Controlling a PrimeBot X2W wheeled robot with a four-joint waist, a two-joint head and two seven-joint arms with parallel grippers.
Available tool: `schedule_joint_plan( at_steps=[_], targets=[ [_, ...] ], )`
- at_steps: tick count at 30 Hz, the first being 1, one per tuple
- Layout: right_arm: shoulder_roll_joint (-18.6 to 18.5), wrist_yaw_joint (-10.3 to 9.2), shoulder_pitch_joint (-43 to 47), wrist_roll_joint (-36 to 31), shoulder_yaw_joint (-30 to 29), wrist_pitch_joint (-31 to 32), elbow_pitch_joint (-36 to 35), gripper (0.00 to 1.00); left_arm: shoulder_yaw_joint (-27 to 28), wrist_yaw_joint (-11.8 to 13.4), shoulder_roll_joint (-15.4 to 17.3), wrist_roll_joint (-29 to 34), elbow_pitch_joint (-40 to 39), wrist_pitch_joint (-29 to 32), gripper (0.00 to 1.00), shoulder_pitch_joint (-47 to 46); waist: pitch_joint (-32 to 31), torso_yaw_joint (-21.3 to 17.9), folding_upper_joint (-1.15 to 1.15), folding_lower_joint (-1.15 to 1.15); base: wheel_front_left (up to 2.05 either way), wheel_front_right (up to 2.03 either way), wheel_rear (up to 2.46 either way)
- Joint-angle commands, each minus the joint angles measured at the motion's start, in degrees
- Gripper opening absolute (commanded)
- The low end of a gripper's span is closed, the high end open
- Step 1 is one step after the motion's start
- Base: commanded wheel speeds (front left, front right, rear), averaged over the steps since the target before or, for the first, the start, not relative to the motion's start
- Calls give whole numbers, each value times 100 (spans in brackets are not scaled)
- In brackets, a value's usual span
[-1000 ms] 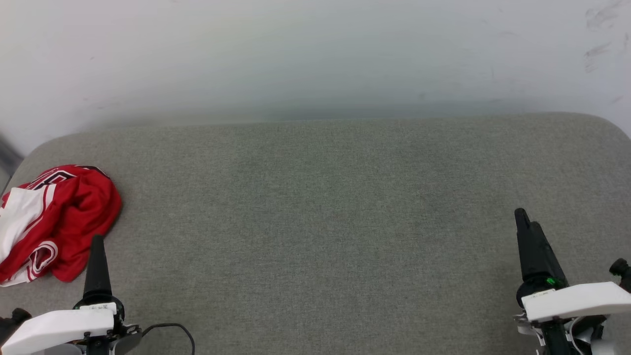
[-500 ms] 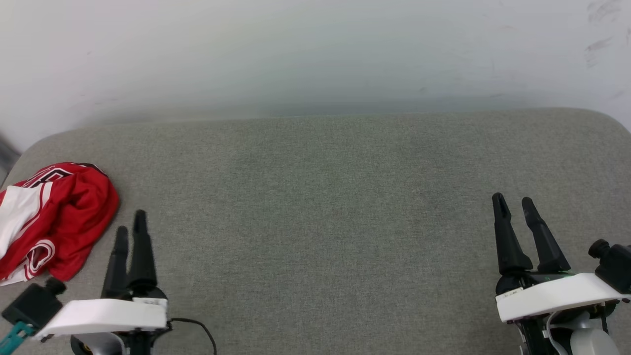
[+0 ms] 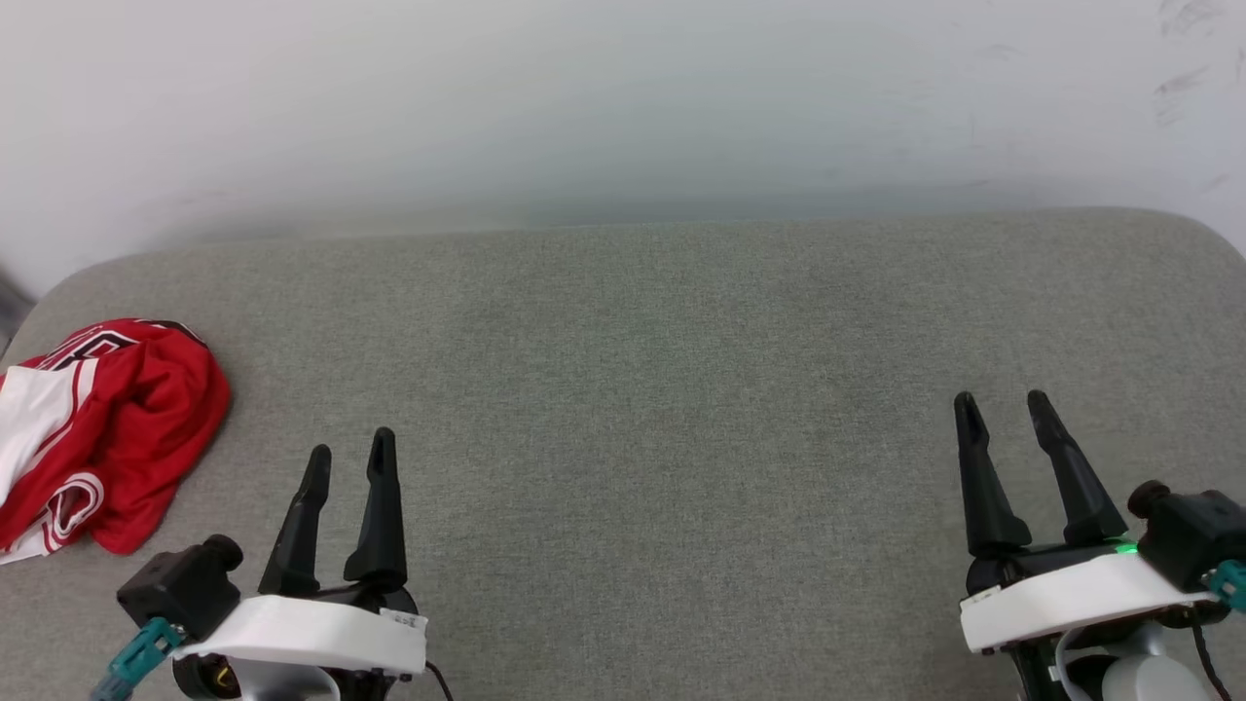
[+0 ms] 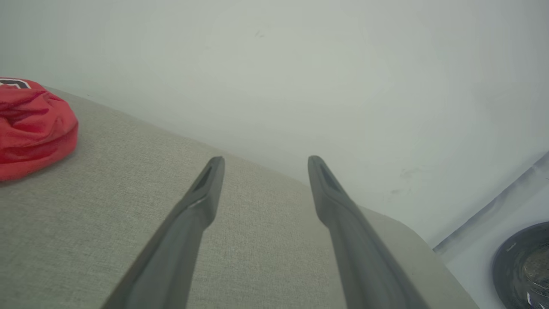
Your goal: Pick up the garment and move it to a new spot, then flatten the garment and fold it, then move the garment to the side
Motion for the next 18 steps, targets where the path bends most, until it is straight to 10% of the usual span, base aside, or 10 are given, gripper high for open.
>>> schedule_joint_plan(
  at_steps=[1,18],
  targets=[
    [3,2,-16,-165,21,-43,-30,100,-24,-1,15,194,-74,-61,100,-11,3,-2,0,0,0,0,0],
    [4,1,-9,-1444,-187,-288,32,100,-416,411,108,1531,11,-300,100,94,42,-51,0,-1,0,0,0]
  ],
)
